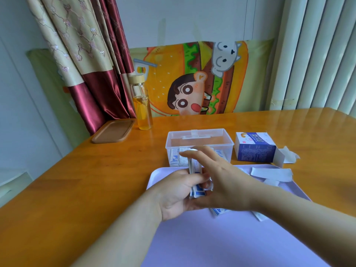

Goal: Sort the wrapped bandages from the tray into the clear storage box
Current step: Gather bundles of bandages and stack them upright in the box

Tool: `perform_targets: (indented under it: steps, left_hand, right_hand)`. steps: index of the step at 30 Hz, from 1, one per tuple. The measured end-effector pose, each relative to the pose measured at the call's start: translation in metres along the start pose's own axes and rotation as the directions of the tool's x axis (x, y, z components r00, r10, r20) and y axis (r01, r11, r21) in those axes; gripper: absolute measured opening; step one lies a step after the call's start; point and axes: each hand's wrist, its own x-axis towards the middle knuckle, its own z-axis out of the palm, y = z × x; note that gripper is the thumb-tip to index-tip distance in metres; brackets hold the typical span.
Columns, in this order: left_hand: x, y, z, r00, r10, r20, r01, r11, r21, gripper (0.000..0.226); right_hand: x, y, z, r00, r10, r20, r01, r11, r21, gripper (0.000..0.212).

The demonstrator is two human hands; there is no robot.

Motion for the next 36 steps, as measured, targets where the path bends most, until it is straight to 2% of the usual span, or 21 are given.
perform_targets:
  steps: [2, 5, 12, 14, 16, 19, 23, 25, 27, 29, 30, 33, 36]
  left_hand:
    - [-0.002, 0.001, 0.002, 0.999, 0.037, 0.012, -0.037, 0.999, -0.017, 0.016]
    - [-0.004, 0.000, 0.004, 0.997, 0.078, 0.003, -0.078, 0.996, -0.048, 0.017]
    - [-0.007, 0.001, 0.006, 0.993, 0.102, -0.063, -0.099, 0.994, 0.050, 0.015]
    - [-0.006, 0.001, 0.006, 0.991, 0.105, -0.082, -0.096, 0.989, 0.112, 0.017]
    - [-0.004, -0.001, 0.005, 0.992, 0.095, -0.085, -0.078, 0.980, 0.184, 0.020]
    - [-0.001, 0.002, -0.001, 0.994, 0.087, -0.066, -0.073, 0.978, 0.193, 0.020]
    - [0.005, 0.022, 0.002, 0.993, 0.111, 0.043, -0.118, 0.967, 0.226, 0.010]
    - [0.015, 0.034, 0.005, 0.984, 0.173, 0.031, -0.174, 0.943, 0.282, 0.012]
    - [0.032, 0.046, 0.003, 0.960, 0.278, -0.035, -0.237, 0.872, 0.427, 0.018]
    - [0.050, 0.060, 0.001, 0.916, 0.392, -0.081, -0.251, 0.721, 0.646, 0.022]
    - [0.058, 0.065, 0.000, 0.897, 0.432, -0.093, -0.230, 0.636, 0.737, 0.024]
    - [0.089, 0.079, -0.001, 0.903, 0.419, -0.100, -0.121, 0.471, 0.874, 0.026]
    - [0.121, 0.088, 0.001, 0.923, 0.349, -0.162, 0.010, 0.398, 0.917, 0.020]
  right_hand:
    - [0.000, 0.002, -0.001, 1.000, 0.007, -0.026, -0.007, 1.000, 0.004, 0.086]
    - [-0.003, 0.003, -0.003, 0.999, -0.005, -0.046, 0.004, 1.000, -0.024, 0.084]
    - [-0.010, -0.005, -0.009, 1.000, 0.005, -0.001, -0.005, 0.991, -0.137, 0.079]
    - [-0.010, -0.007, -0.013, 0.999, 0.005, 0.037, 0.000, 0.991, -0.133, 0.076]
    - [-0.005, -0.007, -0.026, 0.992, 0.023, 0.121, -0.018, 0.999, -0.046, 0.072]
    - [0.007, 0.003, -0.054, 0.983, 0.114, 0.148, -0.149, 0.956, 0.255, 0.058]
    - [0.023, 0.013, -0.070, 0.980, 0.158, 0.120, -0.187, 0.940, 0.285, 0.013]
    - [0.033, 0.014, -0.075, 0.983, 0.178, 0.047, -0.184, 0.947, 0.265, 0.002]
    - [0.045, 0.019, -0.082, 0.981, 0.190, -0.047, -0.178, 0.965, 0.194, 0.010]
    - [0.060, 0.026, -0.092, 0.966, 0.208, -0.153, -0.198, 0.977, 0.077, 0.014]
    - [0.067, 0.030, -0.094, 0.957, 0.223, -0.187, -0.222, 0.975, 0.026, 0.010]
    - [0.089, 0.052, -0.099, 0.927, 0.319, -0.196, -0.341, 0.936, -0.086, 0.015]
    - [0.104, 0.077, -0.094, 0.896, 0.415, -0.158, -0.444, 0.852, -0.277, 0.012]
